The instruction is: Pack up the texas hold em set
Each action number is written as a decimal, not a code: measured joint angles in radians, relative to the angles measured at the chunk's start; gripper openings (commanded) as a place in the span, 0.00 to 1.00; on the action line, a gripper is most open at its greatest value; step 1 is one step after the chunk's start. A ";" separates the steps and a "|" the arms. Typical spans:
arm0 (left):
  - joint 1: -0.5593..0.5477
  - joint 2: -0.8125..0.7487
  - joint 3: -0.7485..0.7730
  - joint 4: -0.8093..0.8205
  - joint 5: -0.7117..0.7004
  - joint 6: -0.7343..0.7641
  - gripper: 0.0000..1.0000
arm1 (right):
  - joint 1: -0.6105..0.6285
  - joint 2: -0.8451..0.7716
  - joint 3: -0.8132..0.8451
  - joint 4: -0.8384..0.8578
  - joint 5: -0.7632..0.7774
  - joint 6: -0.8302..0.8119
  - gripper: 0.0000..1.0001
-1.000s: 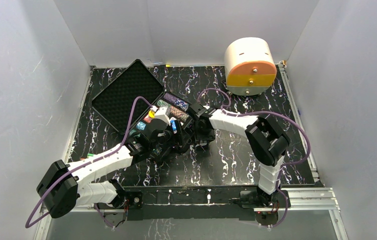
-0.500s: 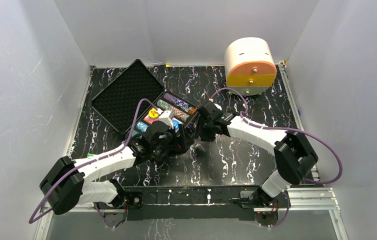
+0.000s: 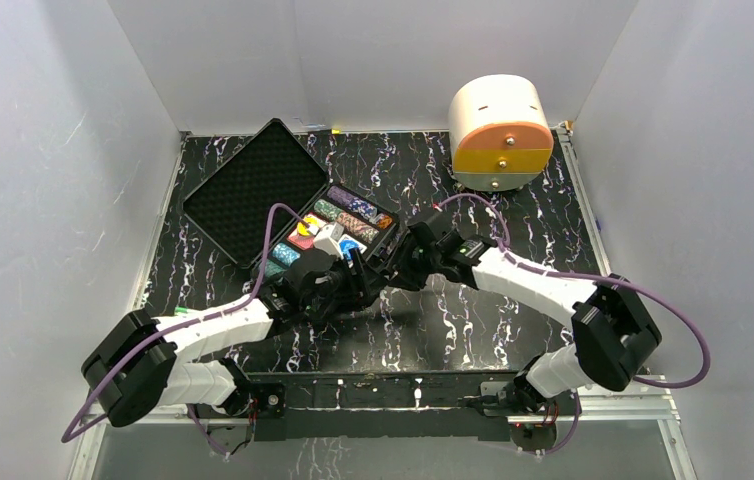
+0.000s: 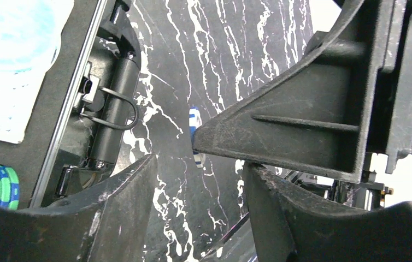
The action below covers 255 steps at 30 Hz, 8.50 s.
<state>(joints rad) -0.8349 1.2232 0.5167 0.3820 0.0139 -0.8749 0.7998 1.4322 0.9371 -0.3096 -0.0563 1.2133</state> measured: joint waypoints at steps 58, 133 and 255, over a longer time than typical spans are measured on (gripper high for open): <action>0.207 0.687 0.868 -0.448 -0.018 0.951 0.00 | -0.231 -0.277 -0.058 -0.161 0.198 -0.151 0.82; 0.322 -0.088 0.475 -0.455 0.212 0.364 0.67 | -0.296 0.579 0.449 -0.082 0.368 -0.746 0.43; 0.087 0.800 1.098 -0.696 -0.264 0.987 0.30 | -0.315 -0.208 -0.101 -0.190 0.046 -0.274 0.66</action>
<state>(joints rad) -0.7475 2.0232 1.6146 -0.3141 -0.2497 0.1120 0.4843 1.2240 0.8356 -0.4992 -0.0105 0.9390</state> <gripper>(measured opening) 0.253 0.657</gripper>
